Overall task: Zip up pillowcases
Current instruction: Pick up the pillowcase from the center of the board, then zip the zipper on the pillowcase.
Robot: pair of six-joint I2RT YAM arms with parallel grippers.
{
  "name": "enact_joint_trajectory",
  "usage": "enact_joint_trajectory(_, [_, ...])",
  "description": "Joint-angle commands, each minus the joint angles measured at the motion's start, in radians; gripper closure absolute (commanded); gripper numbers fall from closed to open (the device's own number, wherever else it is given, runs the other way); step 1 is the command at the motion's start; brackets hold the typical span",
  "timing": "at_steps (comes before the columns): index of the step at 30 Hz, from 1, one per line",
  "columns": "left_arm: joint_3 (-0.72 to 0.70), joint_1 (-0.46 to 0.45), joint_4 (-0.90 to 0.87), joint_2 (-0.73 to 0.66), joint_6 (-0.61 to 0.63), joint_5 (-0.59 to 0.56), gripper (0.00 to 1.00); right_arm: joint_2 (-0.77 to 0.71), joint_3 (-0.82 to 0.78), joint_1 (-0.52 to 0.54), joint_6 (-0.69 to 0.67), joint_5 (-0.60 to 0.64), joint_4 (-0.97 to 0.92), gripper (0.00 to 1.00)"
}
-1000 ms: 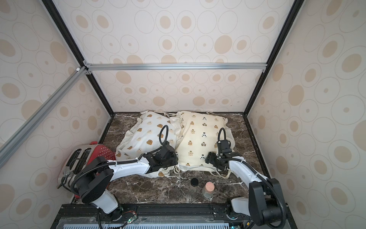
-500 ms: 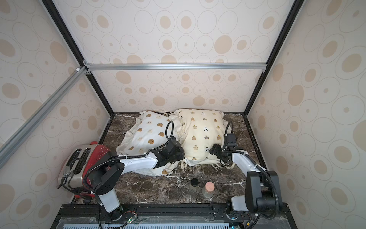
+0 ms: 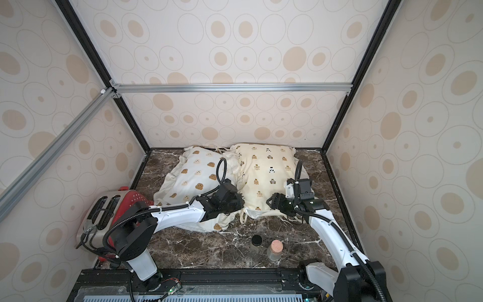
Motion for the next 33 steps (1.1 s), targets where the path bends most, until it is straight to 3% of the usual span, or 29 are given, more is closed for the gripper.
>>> enact_joint_trajectory(1, [0.035,-0.006,-0.024,-0.044,-0.03,0.0,1.0,-0.014,0.009,0.062,0.025,-0.071,0.0,0.32])
enact_joint_trajectory(9, [0.041,-0.006,-0.042,-0.077,-0.024,0.002,1.0,0.014,-0.038,0.221,0.095,-0.09,0.148,0.43])
enact_joint_trajectory(17, [0.033,-0.006,-0.046,-0.106,-0.021,-0.003,1.0,0.094,-0.081,0.301,0.126,-0.088,0.291,0.54])
enact_joint_trajectory(33, [0.023,-0.006,-0.026,-0.13,-0.012,0.03,1.0,0.237,-0.119,0.307,0.177,-0.109,0.482,0.63])
